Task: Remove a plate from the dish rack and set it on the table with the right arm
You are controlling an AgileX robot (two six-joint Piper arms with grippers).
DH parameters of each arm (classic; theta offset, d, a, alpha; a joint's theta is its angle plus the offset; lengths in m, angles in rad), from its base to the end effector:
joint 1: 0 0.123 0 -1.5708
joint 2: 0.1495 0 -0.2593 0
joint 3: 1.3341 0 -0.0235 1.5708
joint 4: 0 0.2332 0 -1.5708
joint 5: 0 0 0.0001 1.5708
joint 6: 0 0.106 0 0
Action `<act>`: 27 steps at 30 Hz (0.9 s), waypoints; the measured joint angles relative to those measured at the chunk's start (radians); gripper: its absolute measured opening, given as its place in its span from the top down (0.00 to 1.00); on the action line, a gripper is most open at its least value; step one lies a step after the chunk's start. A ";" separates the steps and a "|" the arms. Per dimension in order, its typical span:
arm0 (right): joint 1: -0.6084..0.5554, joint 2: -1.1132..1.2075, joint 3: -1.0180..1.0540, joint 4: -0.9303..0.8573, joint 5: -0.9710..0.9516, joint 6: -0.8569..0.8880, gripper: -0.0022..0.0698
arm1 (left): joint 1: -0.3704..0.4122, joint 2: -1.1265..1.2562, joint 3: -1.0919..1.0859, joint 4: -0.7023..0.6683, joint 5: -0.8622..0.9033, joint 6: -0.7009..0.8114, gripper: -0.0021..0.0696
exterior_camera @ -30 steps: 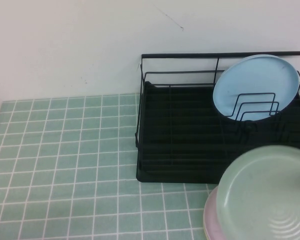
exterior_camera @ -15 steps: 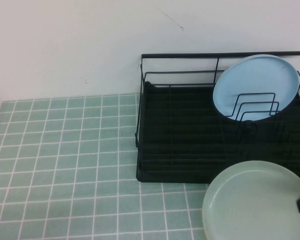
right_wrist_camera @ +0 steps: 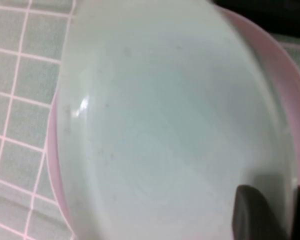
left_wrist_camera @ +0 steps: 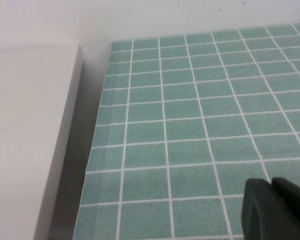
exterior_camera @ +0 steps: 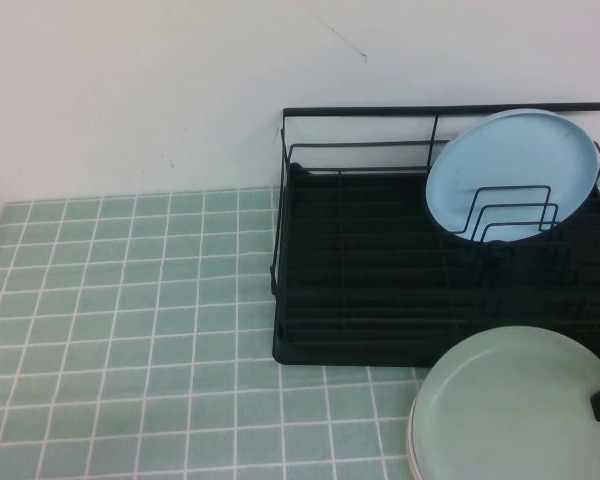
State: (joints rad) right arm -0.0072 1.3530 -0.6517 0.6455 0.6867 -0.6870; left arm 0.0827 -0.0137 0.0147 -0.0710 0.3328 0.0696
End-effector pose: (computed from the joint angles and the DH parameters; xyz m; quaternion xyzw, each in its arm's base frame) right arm 0.2227 0.0389 0.1754 -0.1097 0.9580 0.1750 0.1990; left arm 0.0761 0.0038 0.1757 -0.0245 0.7881 0.0171 0.6149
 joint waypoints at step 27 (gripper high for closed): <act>0.000 -0.290 -0.081 -0.385 0.258 0.344 0.94 | 0.000 0.000 0.000 0.000 0.000 0.000 0.98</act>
State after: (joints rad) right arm -0.0072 1.0625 -0.7332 0.2600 0.9450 -0.3428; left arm 0.0827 -0.0137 0.0147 -0.0710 0.3328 0.0696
